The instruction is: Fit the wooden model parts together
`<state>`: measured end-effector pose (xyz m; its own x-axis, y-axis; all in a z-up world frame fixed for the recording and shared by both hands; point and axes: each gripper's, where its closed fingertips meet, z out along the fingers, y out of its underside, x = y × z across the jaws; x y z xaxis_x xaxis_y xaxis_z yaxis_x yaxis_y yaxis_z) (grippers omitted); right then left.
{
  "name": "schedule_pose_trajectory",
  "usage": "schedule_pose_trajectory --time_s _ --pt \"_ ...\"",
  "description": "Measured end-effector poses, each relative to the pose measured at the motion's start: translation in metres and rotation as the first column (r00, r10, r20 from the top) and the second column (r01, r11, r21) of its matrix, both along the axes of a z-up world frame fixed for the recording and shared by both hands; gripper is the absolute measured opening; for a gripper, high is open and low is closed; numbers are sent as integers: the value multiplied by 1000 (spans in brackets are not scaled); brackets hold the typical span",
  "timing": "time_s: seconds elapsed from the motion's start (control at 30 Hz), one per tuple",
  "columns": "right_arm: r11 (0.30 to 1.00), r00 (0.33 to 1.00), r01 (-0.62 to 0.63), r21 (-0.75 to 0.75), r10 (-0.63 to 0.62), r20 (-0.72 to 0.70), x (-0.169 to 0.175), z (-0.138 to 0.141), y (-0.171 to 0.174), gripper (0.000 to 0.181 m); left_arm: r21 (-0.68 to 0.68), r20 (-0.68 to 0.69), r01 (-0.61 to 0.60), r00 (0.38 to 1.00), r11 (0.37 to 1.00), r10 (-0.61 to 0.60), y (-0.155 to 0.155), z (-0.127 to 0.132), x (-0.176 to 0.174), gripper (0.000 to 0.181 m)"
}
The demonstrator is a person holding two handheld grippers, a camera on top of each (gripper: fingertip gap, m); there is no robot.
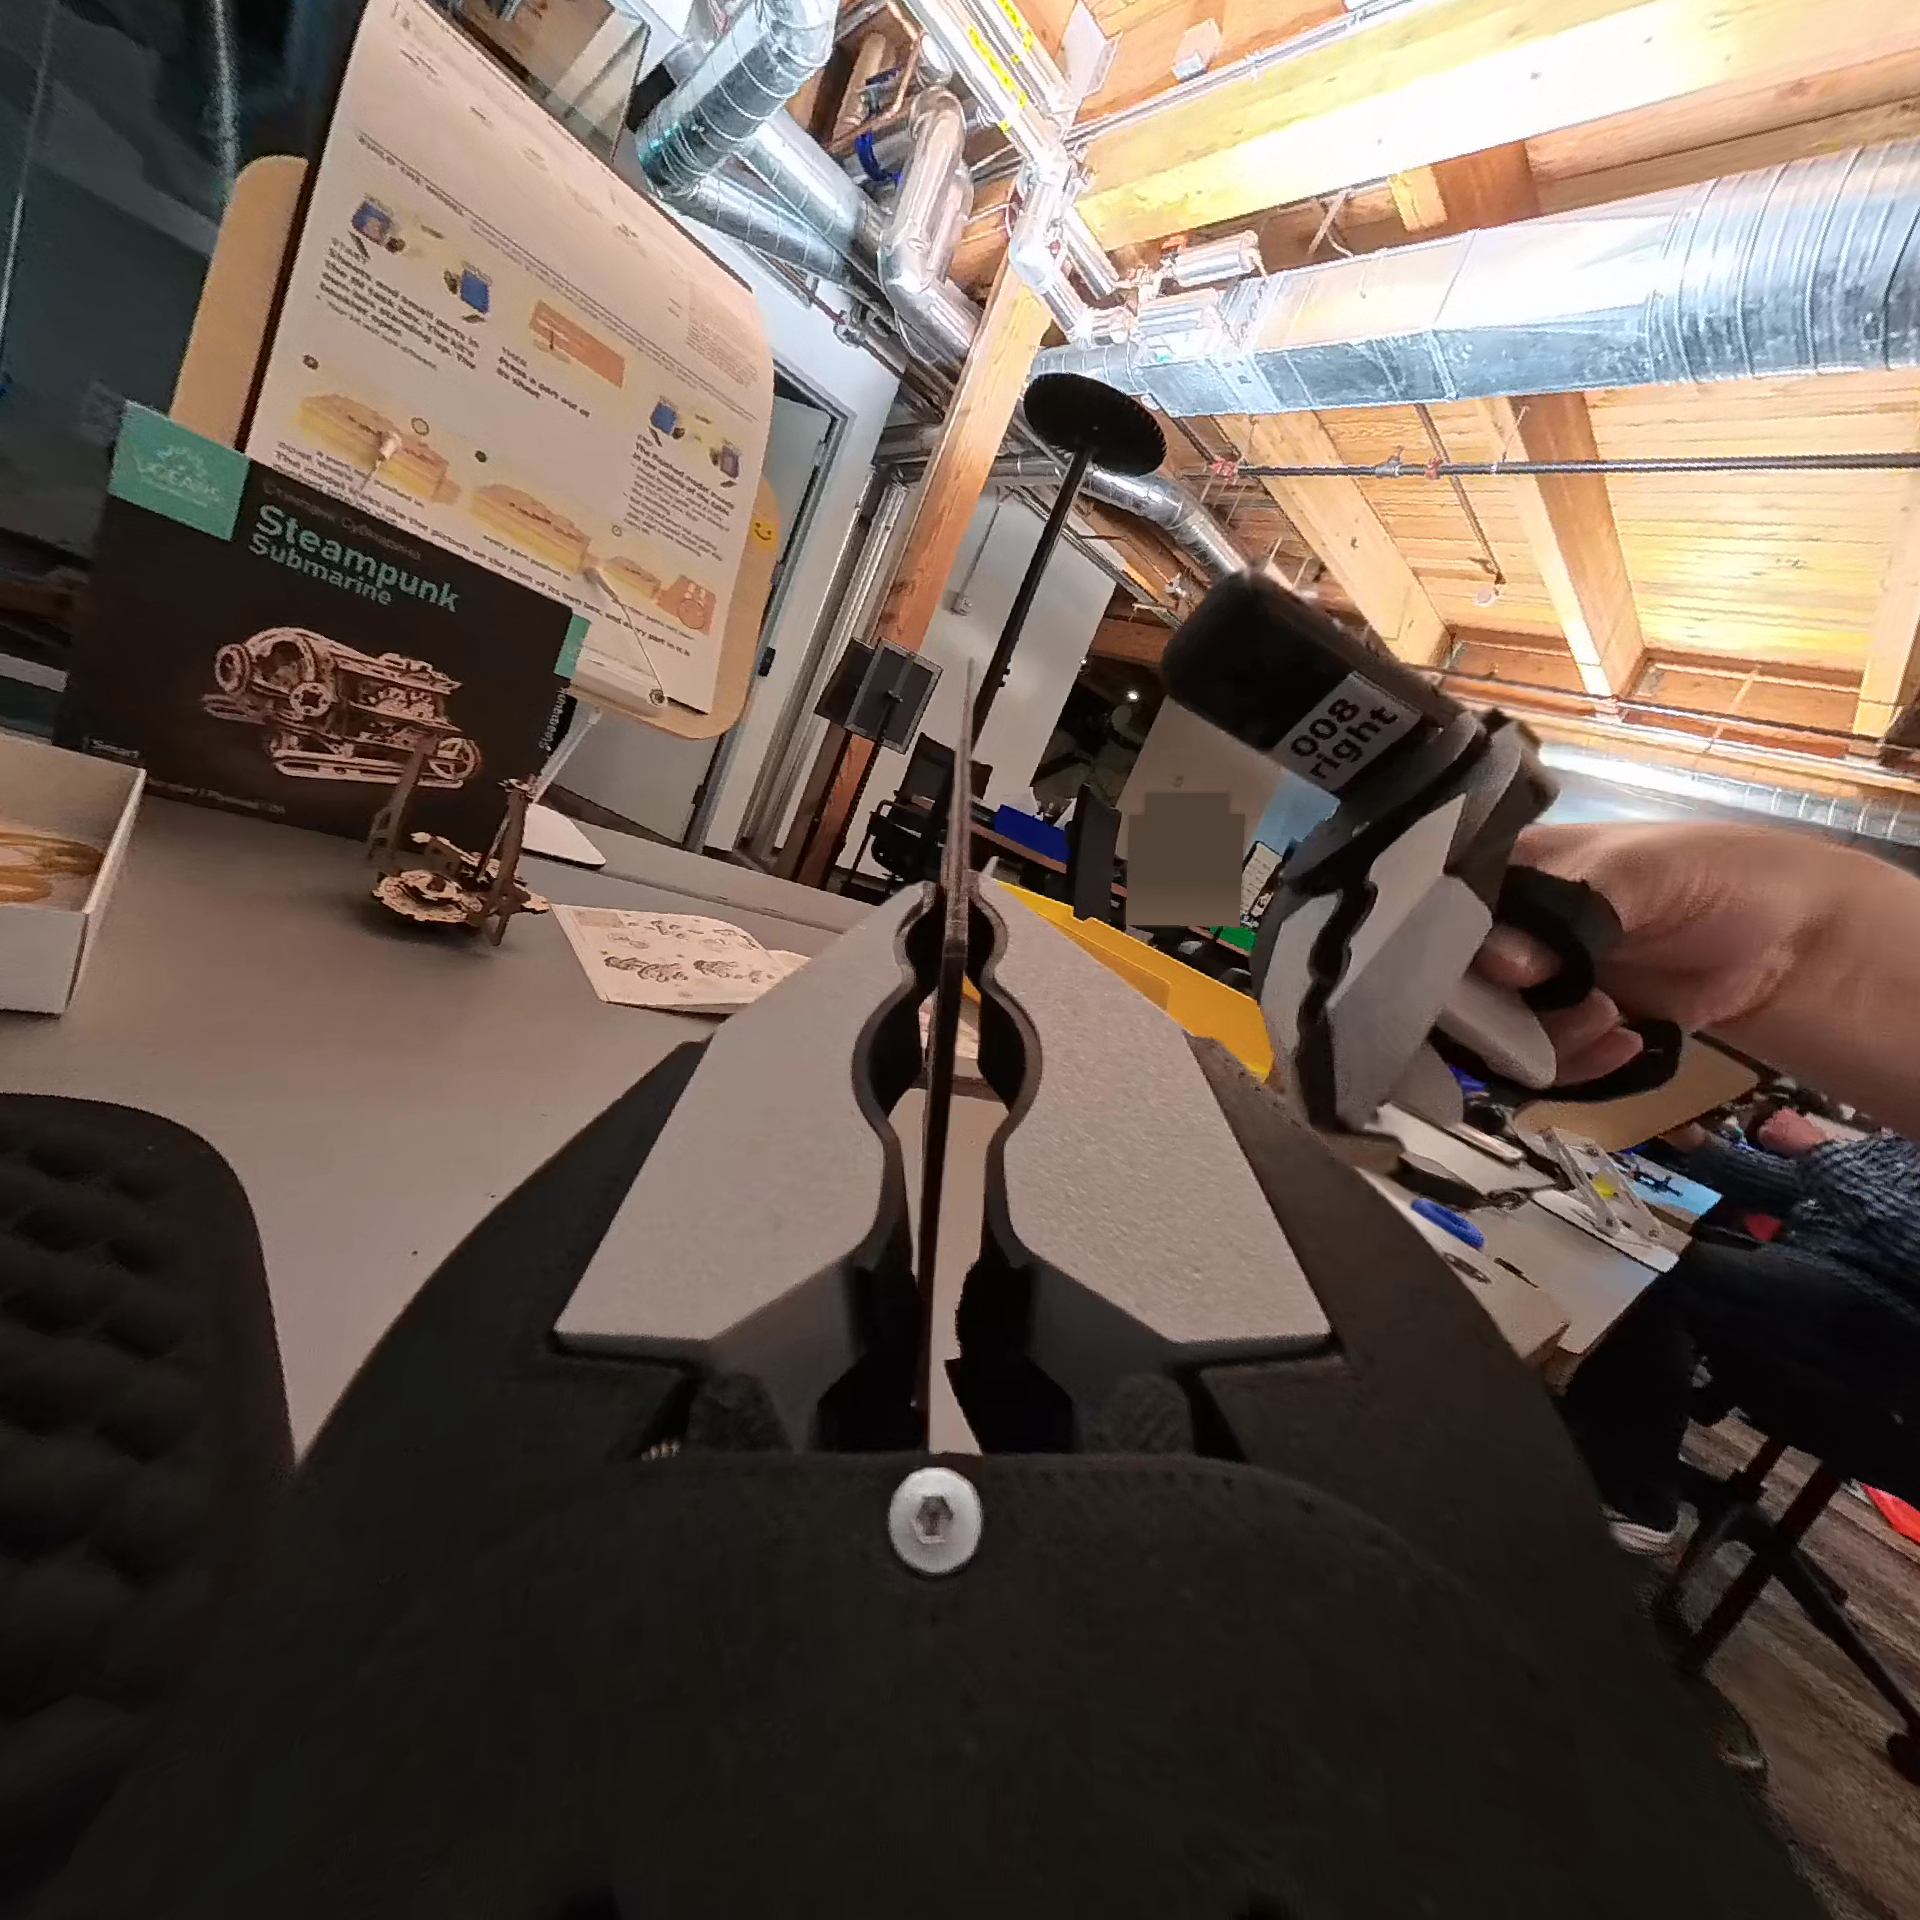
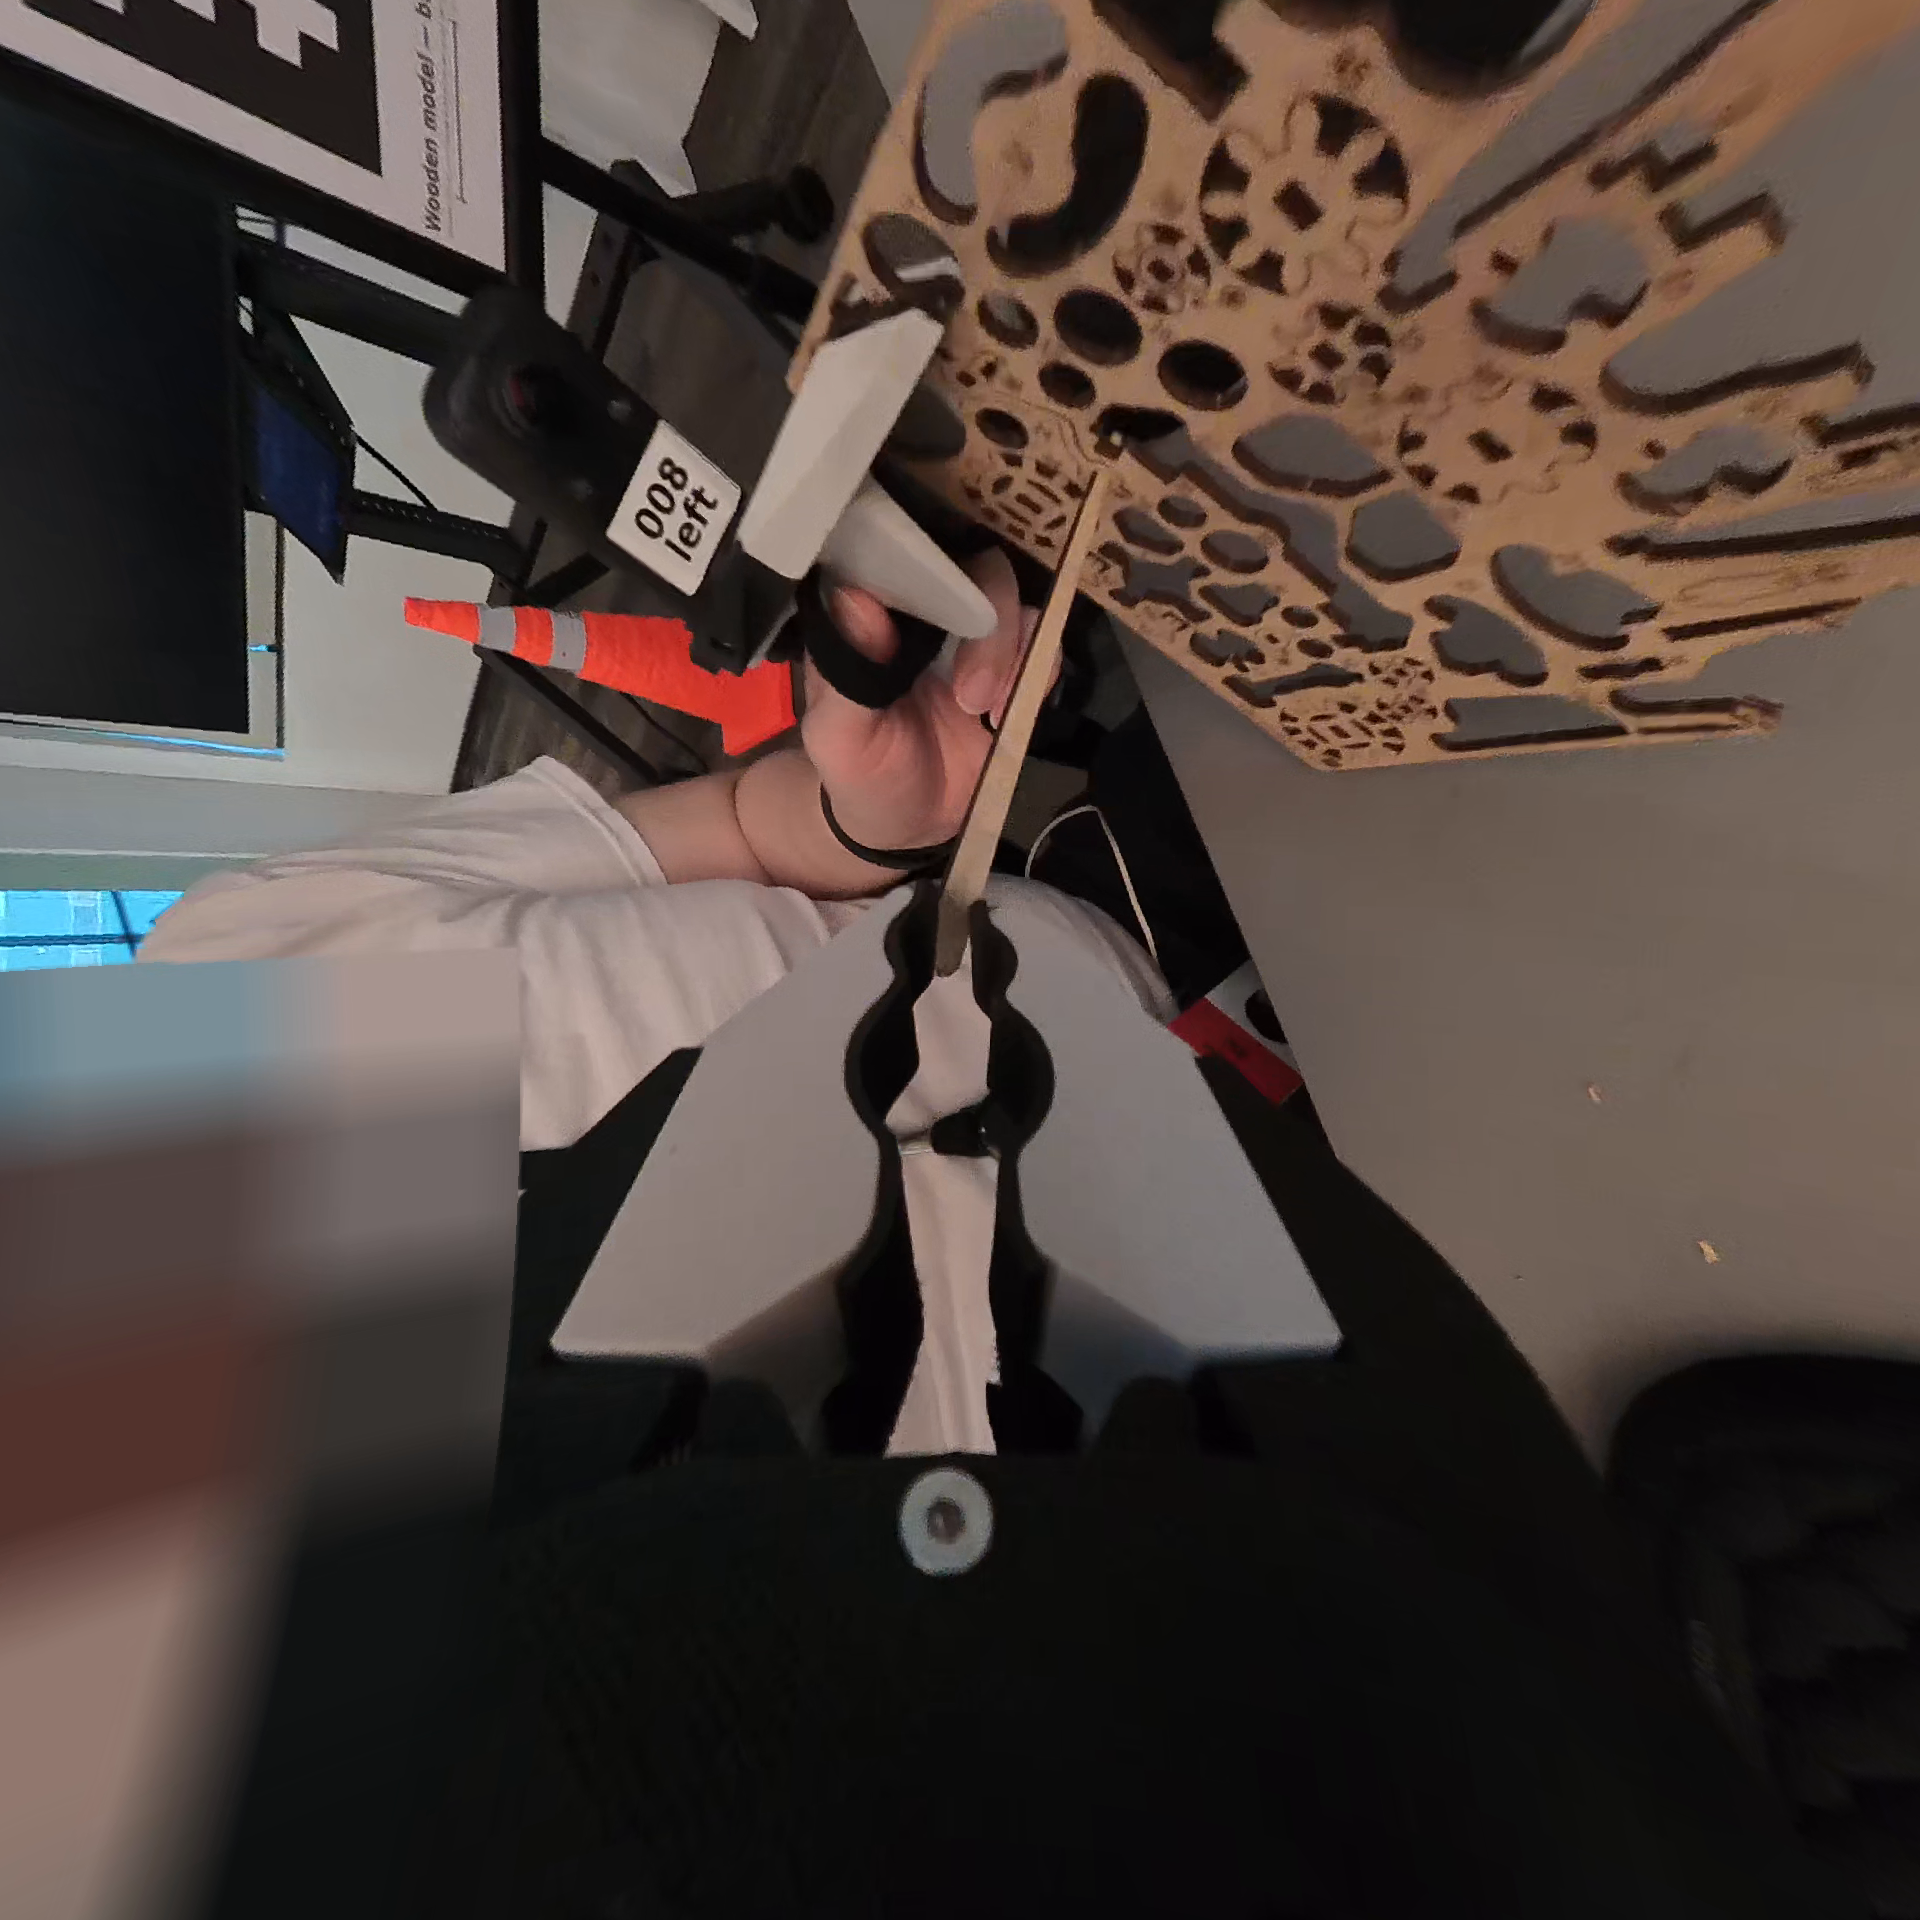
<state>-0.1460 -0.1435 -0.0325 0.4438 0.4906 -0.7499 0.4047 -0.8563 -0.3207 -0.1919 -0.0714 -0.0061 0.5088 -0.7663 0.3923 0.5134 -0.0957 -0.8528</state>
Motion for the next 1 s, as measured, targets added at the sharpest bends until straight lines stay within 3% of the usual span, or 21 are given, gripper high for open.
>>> schedule_pose_trajectory --time_s 0.3,0.4,0.5,0.57,0.63,0.7,0.73,0.83,0.93,1.0 --pt "991 991 96 99 -85 -108 4 15 25 2 -17 20 -25 999 1000 25 6 -2 -10 1" --pt "982 976 102 159 -68 -209 0 25 30 0 -57 5 9 1000 998 -9 6 -9 -2 1" --pt "950 959 89 300 0 -284 4 36 29 20 -126 51 -37 998 991 44 15 -21 -6 1" --pt "849 956 118 515 44 -291 15 44 33 22 -190 106 -7 994 982 28 22 -27 -10 1" --pt "666 970 155 730 38 -241 25 45 38 45 -260 164 17 986 965 26 32 -34 -15 1" --pt "496 969 199 845 28 -245 22 46 31 58 -287 200 36 979 957 23 37 -36 -17 1" --pt "454 970 210 866 16 -244 17 43 27 59 -289 200 33 979 957 27 39 -36 -16 1" --pt "394 968 249 885 -87 -234 7 21 25 57 -284 217 23 975 959 40 41 -33 -16 1" --pt "305 893 404 863 -339 -298 38 -12 50 56 -278 318 85 948 957 8 41 -25 -19 0" --pt "377 830 519 767 -435 -348 54 -36 59 59 -256 390 123 921 959 -14 39 -17 -23 0"
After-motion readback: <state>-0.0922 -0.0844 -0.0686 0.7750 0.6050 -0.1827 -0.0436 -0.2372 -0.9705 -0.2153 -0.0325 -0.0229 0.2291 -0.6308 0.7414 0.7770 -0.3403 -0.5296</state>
